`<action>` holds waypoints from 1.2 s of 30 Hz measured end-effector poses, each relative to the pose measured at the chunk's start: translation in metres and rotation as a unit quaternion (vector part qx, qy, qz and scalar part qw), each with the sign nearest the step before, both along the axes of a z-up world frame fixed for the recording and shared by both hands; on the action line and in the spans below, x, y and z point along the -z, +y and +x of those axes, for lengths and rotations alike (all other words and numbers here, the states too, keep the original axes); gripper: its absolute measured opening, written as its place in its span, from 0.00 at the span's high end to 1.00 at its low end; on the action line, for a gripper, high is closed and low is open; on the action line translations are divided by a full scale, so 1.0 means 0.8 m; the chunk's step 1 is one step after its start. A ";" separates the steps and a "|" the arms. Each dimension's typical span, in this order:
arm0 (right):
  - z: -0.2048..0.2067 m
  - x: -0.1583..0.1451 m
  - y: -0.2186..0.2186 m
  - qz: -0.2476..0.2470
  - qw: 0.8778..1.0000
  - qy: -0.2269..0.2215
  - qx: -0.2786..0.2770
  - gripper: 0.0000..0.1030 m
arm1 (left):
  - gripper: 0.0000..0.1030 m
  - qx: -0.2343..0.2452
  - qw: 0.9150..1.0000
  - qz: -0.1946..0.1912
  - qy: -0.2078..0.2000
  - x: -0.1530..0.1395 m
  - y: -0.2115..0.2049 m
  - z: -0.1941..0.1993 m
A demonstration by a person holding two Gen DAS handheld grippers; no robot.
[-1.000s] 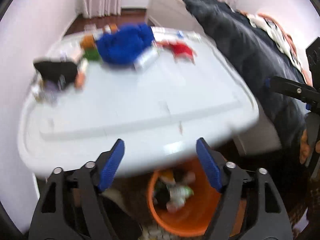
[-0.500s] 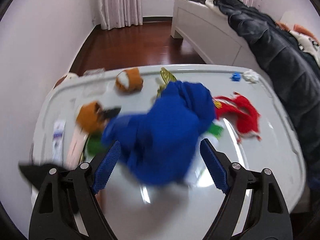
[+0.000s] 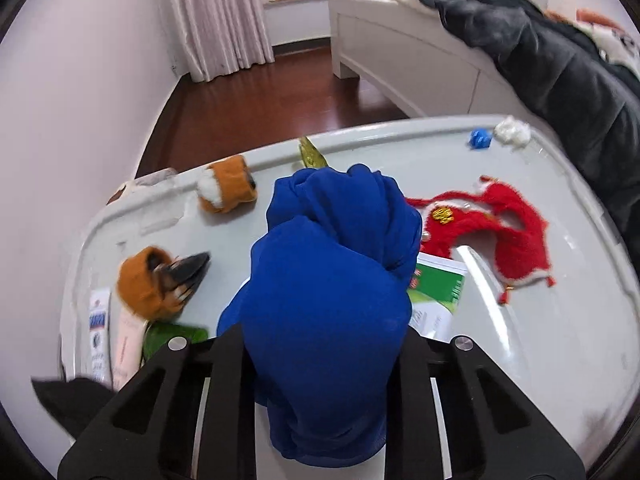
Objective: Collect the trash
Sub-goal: 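Lift the blue cloth with the left tool while the right tool grasps the ointment tube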
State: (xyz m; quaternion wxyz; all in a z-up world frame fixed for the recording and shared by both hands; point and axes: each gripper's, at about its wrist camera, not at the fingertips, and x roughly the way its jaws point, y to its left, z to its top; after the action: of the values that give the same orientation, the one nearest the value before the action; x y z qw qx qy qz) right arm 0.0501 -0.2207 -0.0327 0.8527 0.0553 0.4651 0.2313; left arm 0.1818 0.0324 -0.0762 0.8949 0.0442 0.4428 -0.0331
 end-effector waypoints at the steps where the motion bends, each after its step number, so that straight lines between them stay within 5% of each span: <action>1: 0.000 0.001 -0.001 -0.002 1.000 0.000 0.001 0.05 | 0.80 -0.007 1.000 -0.008 -0.006 -0.009 0.005 -0.010; 7: 0.010 0.015 0.007 -0.018 1.000 0.002 0.003 0.05 | 0.80 -0.040 0.997 -0.052 -0.043 -0.067 0.026 -0.080; 12: 0.045 0.040 0.045 0.011 0.998 0.055 -0.011 0.05 | 0.80 -0.054 0.992 -0.079 -0.079 -0.082 0.038 -0.143; 23: 0.175 0.092 0.191 -0.103 0.994 0.038 0.010 0.05 | 0.79 -0.062 0.989 -0.104 -0.088 -0.083 0.088 -0.165; 36: 0.198 0.124 0.216 -0.178 0.983 0.036 -0.006 0.04 | 0.77 -0.064 0.984 -0.139 -0.093 -0.090 0.118 -0.179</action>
State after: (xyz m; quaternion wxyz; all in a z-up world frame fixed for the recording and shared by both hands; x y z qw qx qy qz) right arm 0.2087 -0.0478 -0.1316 0.8301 -0.0918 0.5296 0.1483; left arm 0.0385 0.1265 -0.0041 0.9297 -0.1067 0.3509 -0.0326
